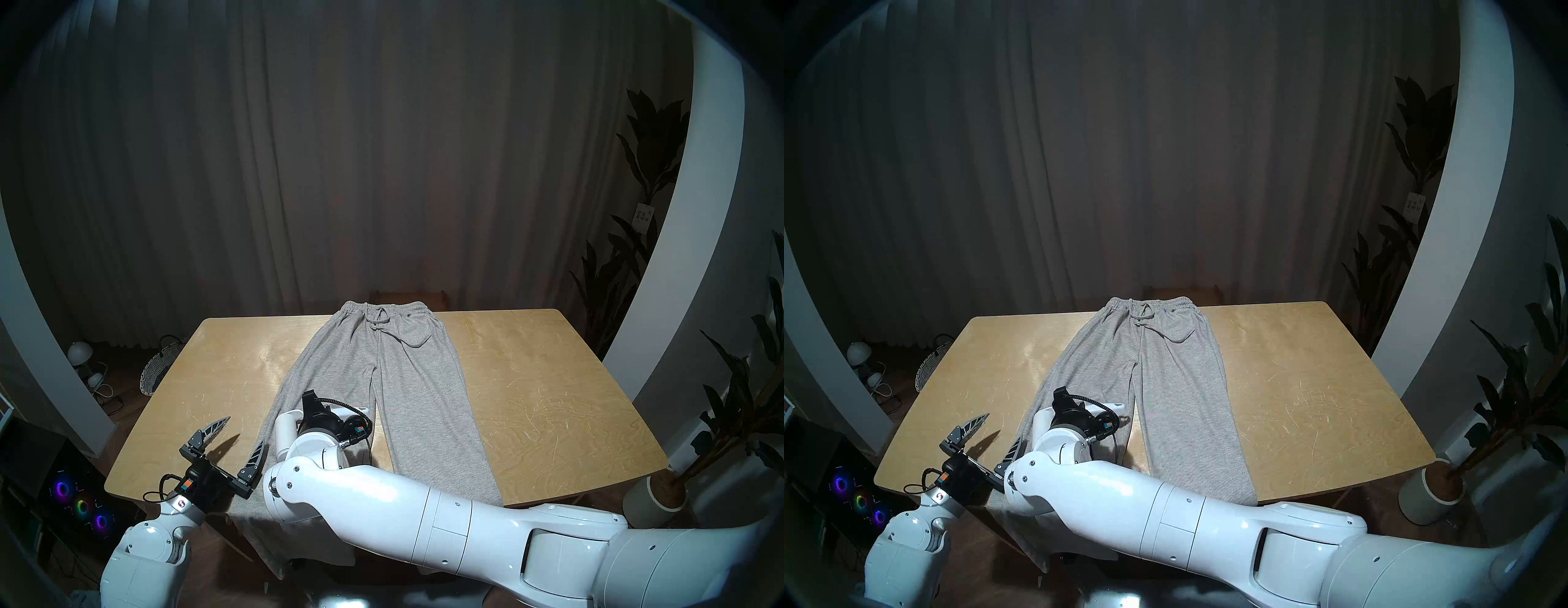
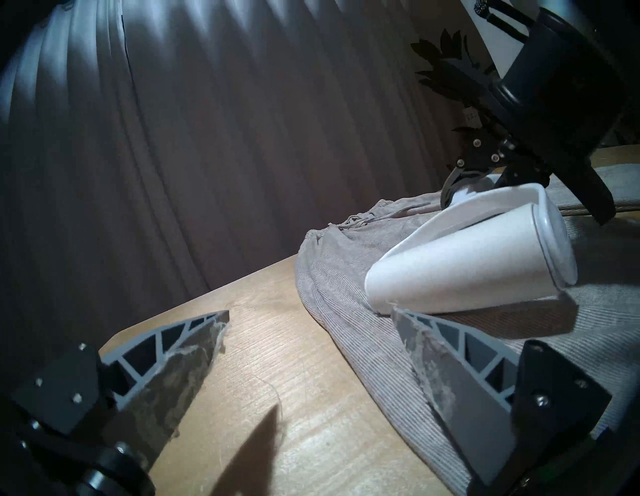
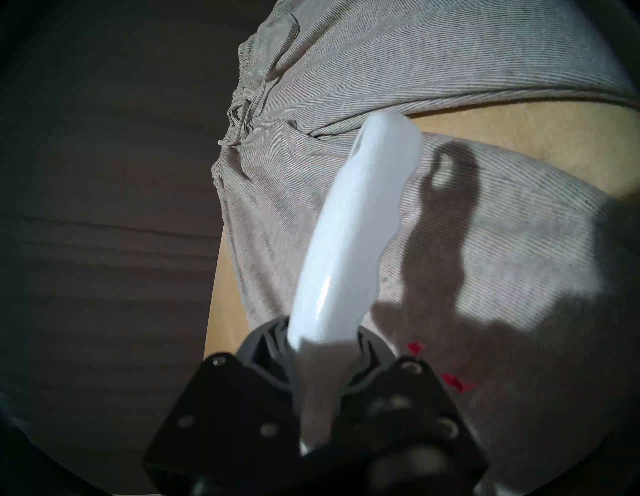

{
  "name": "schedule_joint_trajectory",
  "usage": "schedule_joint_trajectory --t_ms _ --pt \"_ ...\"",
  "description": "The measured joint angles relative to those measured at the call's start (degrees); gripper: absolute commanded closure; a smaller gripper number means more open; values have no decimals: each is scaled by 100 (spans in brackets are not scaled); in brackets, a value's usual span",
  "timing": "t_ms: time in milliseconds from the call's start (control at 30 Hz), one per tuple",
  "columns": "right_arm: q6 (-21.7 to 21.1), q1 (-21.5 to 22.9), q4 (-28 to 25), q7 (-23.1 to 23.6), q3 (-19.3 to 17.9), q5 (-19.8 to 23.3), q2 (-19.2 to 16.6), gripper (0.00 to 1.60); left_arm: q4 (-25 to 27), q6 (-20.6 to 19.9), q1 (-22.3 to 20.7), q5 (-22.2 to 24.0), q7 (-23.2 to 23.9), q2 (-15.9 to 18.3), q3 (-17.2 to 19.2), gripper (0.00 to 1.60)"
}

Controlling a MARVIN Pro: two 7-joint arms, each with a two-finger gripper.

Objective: Remove lint and debris from pants with a lint roller

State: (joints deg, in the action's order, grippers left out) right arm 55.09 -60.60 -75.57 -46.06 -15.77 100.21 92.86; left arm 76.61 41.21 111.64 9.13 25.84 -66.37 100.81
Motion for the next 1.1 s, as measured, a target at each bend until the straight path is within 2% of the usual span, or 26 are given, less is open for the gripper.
schedule_joint_trajectory --t_ms 500,1100 --pt "-1 8 287 -65 126 -147 13 160 -202 431 -58 117 185 139 -123 0" --pt "-2 -143 379 143 52 -506 -7 160 -288 527 -129 16 1 149 -167 0"
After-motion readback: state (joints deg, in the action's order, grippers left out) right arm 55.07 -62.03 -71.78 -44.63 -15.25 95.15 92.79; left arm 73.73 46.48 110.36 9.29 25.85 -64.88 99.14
